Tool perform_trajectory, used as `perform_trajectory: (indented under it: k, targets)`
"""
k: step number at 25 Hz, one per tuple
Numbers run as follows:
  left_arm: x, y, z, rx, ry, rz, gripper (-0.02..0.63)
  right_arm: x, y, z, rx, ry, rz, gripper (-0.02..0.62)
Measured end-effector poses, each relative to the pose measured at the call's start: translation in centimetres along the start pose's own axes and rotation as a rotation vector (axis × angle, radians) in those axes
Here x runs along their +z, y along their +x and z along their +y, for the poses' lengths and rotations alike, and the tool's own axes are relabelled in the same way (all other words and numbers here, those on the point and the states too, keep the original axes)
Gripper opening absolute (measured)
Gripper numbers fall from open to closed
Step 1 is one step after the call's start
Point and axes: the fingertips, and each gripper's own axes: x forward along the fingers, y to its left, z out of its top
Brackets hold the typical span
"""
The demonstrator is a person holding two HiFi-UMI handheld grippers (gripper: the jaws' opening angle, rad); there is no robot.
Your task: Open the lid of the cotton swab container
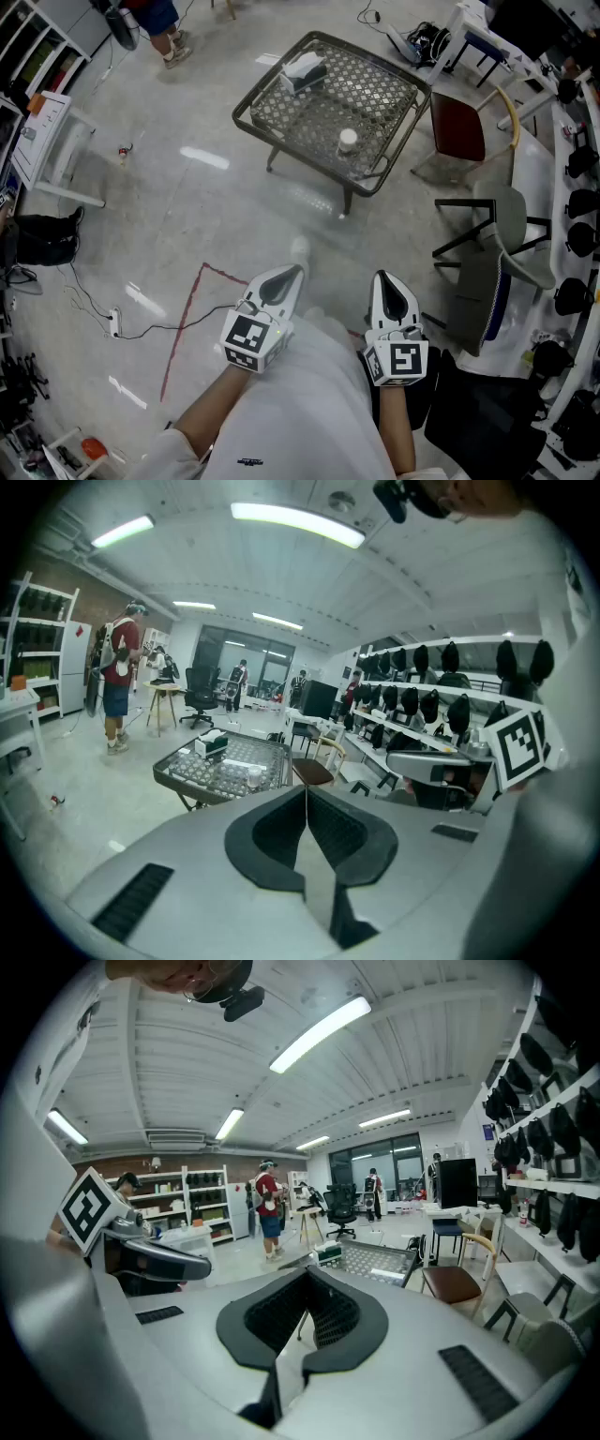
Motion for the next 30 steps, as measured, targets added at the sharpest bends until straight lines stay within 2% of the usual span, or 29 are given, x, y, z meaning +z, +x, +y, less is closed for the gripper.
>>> perform_trajectory:
  k: [5, 10, 17, 20, 26, 30]
  targets:
    - [1.5, -2.6, -3.4, -0.023, 0.068, -0.045, 0.006, -0.2, -3.1, 1.5, -0.016, -0.037, -0.013, 0.0]
    - [1.9, -5.0, -3.9, -0.05, 0.088, -0.059, 0.006, -0.5, -4.3, 3.5, -0.024, -0.032, -0.019, 0.0]
    - [2.1, -6.9, -0.2, -0.06, 0.054, -0.055, 0.006, 2.1, -3.7, 6.0, -0.065, -0.04, -0.088, 0.0]
    - [3.5, -6.7, 1.3, -0.088, 0.068, -0.073, 0.006, 2.7, -3.2, 5.7, -0.115, -0.043, -0.095, 0.0]
    - [5.9, -7.1, 5.7, -0.139, 0.092, -0.096, 0.006, 4.1, -0.2, 7.0, -0.191, -0.068, -0.123, 0.0]
    - [6.3, -6.4, 8.7, -0.154, 0.075, -0.102, 0.006, 4.7, 2.5, 7.7, -0.228, -0.057, -0.152, 0.001]
